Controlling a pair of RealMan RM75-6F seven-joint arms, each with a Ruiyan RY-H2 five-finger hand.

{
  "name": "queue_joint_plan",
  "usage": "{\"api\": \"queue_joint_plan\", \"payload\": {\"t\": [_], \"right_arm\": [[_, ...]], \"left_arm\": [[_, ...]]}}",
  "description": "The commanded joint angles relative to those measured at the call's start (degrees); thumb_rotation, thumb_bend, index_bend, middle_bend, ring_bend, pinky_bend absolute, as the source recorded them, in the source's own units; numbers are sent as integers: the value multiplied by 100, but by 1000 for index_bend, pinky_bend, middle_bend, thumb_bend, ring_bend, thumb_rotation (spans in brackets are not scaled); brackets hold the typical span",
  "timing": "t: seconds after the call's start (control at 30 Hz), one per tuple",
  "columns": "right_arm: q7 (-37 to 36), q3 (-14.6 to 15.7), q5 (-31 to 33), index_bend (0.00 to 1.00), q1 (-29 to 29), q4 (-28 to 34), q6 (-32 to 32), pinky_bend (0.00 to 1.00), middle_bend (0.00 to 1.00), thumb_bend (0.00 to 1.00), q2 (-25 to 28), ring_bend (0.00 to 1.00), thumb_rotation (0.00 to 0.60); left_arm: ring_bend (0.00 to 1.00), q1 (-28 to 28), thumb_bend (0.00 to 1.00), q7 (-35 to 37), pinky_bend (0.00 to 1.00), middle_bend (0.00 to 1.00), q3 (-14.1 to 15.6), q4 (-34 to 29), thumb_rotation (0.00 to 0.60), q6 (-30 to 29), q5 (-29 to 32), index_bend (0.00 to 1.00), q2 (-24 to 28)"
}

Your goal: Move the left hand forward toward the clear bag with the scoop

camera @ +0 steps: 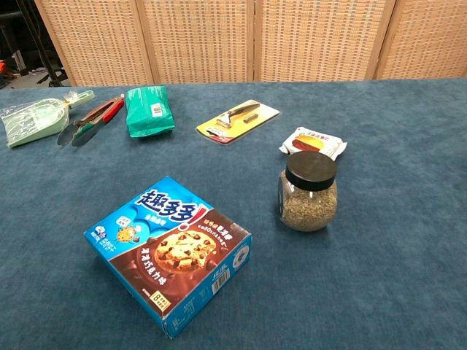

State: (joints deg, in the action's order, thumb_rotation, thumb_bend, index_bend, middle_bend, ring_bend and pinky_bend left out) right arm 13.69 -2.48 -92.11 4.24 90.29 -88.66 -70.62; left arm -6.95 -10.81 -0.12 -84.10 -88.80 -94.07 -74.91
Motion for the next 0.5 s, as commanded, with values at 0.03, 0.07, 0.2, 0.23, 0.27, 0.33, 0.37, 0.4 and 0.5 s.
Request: {"api": "queue_joint_plan", "payload": {"t": [0.03, 0.07, 0.2, 0.23, 0.27, 0.33, 0.37, 0.4, 0.5], "right_arm": [[23, 0, 8, 0, 2, 9, 11, 0, 0, 86, -5, 0, 600], [35, 1, 10, 0, 3, 13, 14, 0, 0, 86, -9, 0, 600], [77, 1, 41, 0, 12, 7, 58, 0, 0, 85, -19, 0, 600], [80, 3, 45, 0, 16, 6, 69, 0, 0, 86, -20, 0, 600], [80, 5, 45, 0, 19, 6, 77, 0, 0, 86, -18, 0, 600], [62, 6, 41, 0, 18, 13, 73, 0, 0, 86, -11, 0, 600], [53, 6, 42, 0, 17, 14, 72, 0, 0, 85, -8, 0, 600], [40, 7, 45, 0, 15, 15, 71, 0, 0, 84, -3, 0, 600], [30, 5, 57, 0, 12, 20, 74, 0, 0, 82, 4, 0, 600]], "left_arm": [[0, -2, 110, 13, 0, 0, 0, 7, 600, 7, 4, 0, 1], [0, -6, 110, 10, 0, 0, -6, 15, 600, 8, 6, 0, 1], [0, -16, 111, 1, 0, 0, -19, 12, 600, 15, 13, 0, -5], [0, -17, 113, -10, 0, 0, -25, 7, 600, 14, 18, 0, -5], [0, -18, 117, -28, 0, 0, -33, -2, 600, 12, 24, 0, -4], [0, -20, 127, -69, 0, 0, -62, -38, 600, 0, 48, 0, -5], [0, -27, 137, -88, 12, 0, -80, -50, 600, -12, 46, 0, -9], [1, -41, 145, -113, 30, 0, -109, -48, 600, -31, 40, 0, -19], [94, -141, 182, -147, 171, 25, -218, -62, 600, 40, 84, 0, -8]]}}
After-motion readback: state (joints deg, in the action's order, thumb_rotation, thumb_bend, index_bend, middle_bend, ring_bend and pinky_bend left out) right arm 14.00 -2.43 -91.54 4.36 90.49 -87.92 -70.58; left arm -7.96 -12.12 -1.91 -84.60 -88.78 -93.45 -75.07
